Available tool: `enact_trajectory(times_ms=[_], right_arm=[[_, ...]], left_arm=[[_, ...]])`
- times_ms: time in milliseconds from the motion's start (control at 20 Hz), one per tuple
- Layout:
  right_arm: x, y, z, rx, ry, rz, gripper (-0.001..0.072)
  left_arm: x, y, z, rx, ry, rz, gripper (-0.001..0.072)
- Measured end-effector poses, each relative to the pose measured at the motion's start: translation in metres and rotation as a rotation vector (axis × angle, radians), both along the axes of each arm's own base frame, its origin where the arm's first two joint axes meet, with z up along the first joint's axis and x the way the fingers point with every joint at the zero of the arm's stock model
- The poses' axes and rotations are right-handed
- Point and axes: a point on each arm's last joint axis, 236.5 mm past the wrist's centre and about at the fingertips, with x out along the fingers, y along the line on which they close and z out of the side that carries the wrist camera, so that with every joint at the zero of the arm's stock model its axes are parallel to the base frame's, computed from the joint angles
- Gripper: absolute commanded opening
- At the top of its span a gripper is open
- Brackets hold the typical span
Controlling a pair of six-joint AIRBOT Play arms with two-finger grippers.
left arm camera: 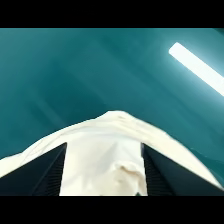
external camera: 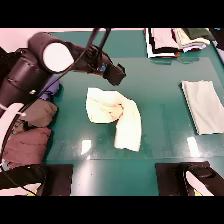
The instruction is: Fold the shirts.
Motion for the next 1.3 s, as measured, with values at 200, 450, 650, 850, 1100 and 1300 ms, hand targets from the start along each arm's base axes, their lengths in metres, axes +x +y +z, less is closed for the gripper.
enact_trajectory(times_ms=[200, 450, 650, 850, 1100, 1300], right_arm=[[-0.002, 0.001, -0.003, -0.007, 0.014, 0.008, 0.0019], [-0.003, 0.002, -0.005, -0.010, 0.021, 0.011, 0.0019], [-0.003, 0.002, -0.005, -0.011, 0.023, 0.012, 0.0019], [-0.003, 0.002, -0.006, -0.011, 0.025, 0.012, 0.0019], [-0.003, 0.002, -0.006, -0.011, 0.025, 0.012, 0.0019], [-0.004, 0.000, -0.016, -0.031, 0.061, 0.011, 0.0019]], left_arm=[[0.050, 0.073, -0.026, -0.001, 0.117, 0.222, 0.0551], [0.057, 0.172, -0.126, 0.044, 0.419, 0.469, 0.0551], [0.008, 0.182, -0.219, 0.017, 0.690, 0.512, 0.0551], [-0.028, 0.164, -0.266, -0.104, 0.848, 0.526, 0.0551], [-0.045, 0.133, -0.283, -0.163, 0.867, 0.505, 0.0237], [-0.036, 0.129, -0.280, -0.191, 0.837, 0.516, 0.0025]])
